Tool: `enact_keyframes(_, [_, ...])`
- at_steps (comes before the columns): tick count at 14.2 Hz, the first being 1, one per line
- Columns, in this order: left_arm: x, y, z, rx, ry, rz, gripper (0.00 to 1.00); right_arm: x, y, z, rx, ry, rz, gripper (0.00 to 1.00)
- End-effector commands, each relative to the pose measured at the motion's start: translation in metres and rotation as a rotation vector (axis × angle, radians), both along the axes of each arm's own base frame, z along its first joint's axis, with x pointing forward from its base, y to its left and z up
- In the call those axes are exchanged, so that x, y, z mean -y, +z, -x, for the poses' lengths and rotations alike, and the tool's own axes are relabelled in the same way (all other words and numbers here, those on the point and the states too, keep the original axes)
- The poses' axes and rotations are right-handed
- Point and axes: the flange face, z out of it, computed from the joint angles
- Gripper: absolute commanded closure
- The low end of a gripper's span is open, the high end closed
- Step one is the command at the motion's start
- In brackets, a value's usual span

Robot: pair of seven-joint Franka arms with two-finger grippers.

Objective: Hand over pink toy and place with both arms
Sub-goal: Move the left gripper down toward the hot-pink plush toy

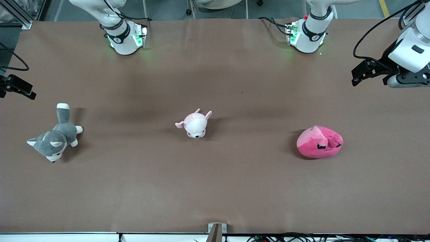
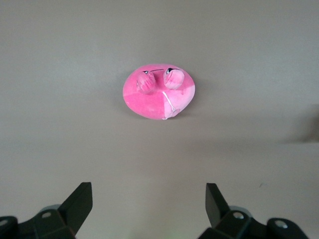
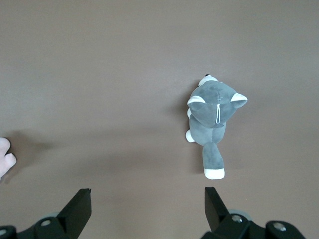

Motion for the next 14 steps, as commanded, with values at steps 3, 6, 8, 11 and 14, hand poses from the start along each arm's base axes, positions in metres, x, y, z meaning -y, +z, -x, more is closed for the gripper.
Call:
enact_keyframes(3, [-0.012,0.004,-0.007,-0.004,0.009,-0.006,0.0,0.002,0.003,0.01,0.008,0.009,-0.007,0.0])
enact_keyframes(6, [-0.021,-0.008,-0.02,-0.021,-0.014,-0.012,0.0,0.002,0.003,0.01,0.007,0.006,-0.007,0.0])
enact_keyframes(8, [-0.027,-0.039,-0.039,-0.048,0.0,-0.008,0.0,0.002,0.003,0.01,0.008,0.006,-0.007,0.0])
enact_keyframes(11, [-0.034,-0.092,-0.051,-0.01,0.046,-0.002,0.0,0.002,0.003,0.01,0.007,0.009,-0.007,0.0])
enact_keyframes(14, [-0.041,-0.147,-0.059,0.028,0.073,0.008,0.0,0.002,0.003,0.01,0.007,0.007,-0.007,0.0])
